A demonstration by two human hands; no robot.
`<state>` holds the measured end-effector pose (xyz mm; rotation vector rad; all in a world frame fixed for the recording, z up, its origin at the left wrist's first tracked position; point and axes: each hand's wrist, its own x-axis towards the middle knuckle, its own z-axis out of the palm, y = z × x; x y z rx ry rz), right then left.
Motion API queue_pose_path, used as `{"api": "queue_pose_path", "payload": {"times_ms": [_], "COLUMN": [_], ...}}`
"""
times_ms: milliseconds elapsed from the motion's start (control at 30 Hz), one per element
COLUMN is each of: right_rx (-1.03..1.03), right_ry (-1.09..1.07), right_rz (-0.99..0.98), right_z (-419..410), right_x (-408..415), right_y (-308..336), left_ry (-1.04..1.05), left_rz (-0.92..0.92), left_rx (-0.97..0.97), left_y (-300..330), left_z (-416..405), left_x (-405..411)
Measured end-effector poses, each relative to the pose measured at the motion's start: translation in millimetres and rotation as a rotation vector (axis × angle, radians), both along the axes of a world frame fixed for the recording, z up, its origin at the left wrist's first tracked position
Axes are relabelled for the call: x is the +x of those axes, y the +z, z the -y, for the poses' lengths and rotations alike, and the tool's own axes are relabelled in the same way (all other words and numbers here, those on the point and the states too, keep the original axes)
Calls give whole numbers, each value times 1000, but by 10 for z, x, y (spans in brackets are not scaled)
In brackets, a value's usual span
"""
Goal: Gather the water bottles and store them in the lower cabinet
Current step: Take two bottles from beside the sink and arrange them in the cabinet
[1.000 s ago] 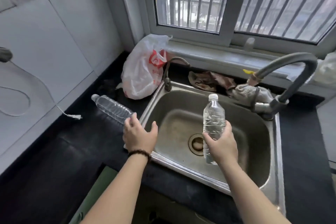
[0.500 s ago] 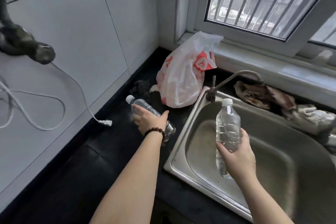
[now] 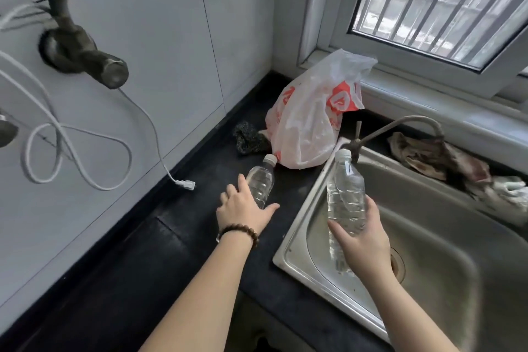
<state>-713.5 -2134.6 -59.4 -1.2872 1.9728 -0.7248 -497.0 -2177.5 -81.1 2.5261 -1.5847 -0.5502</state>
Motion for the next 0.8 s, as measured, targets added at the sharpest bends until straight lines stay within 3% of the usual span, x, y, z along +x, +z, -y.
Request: {"api": "queue_pose_path", "payload": {"times_ms": [133,333,567,800], "right_rx": [-3,-48,-181,-222], "right_ry": [8,47,180,397], "right_rz": [11,46,134,225], "right_z": [-26,-88,-366,-907], "right_x": [-8,-54,-132,-326], "right_y": [18,119,427,481], "left_ry": [-2,122,306,548], "left_rz": [20,-216,-404,-413], "left_rx": [-44,-212,-452,-663], "left_y": [-3,143,538,642], "left_z": [15,-243,-965,-2028], "left_x": [10,-36,-485,-989]}}
